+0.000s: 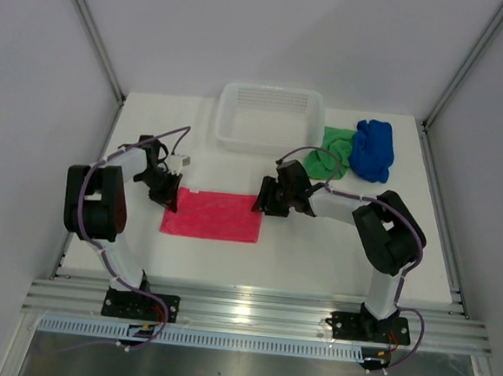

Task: Roll the towels
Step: Fold the towel

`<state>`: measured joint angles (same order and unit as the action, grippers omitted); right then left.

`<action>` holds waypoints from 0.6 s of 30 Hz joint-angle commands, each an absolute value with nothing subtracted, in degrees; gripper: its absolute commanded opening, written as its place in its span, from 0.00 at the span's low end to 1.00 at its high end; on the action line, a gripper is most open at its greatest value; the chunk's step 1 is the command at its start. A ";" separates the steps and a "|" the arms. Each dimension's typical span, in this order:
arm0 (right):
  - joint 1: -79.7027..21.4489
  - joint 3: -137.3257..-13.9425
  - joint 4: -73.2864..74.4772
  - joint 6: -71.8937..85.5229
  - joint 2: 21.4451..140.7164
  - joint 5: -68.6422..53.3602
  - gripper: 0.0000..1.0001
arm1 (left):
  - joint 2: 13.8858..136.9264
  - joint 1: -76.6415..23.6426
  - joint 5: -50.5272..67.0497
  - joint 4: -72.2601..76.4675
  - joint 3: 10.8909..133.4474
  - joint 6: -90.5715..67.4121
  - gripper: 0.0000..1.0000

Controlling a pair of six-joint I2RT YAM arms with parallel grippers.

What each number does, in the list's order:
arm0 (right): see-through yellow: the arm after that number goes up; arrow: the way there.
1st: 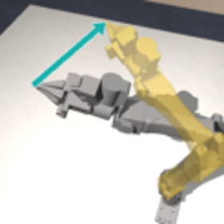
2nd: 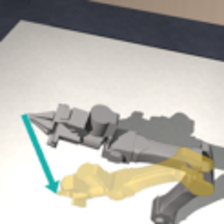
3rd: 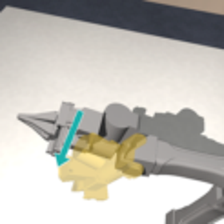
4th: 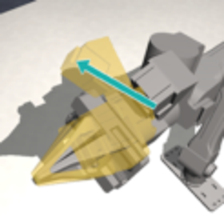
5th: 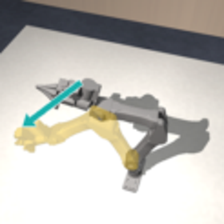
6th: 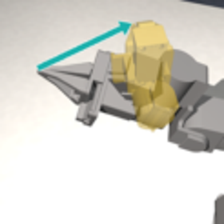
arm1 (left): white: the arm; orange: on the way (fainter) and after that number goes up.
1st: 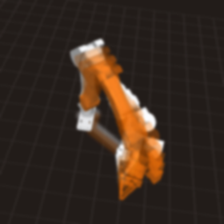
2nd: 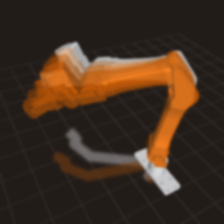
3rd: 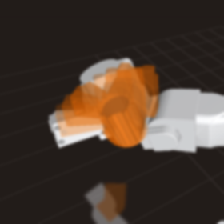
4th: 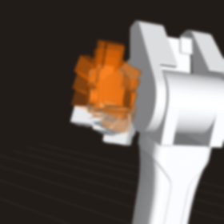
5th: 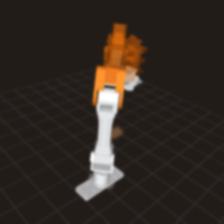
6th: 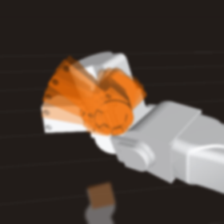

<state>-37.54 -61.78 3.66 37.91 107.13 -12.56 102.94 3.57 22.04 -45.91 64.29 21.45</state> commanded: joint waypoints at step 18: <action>-35.60 -69.79 7.91 40.87 115.22 -18.81 0.47 | 95.55 5.10 23.20 -47.19 65.74 21.18 0.01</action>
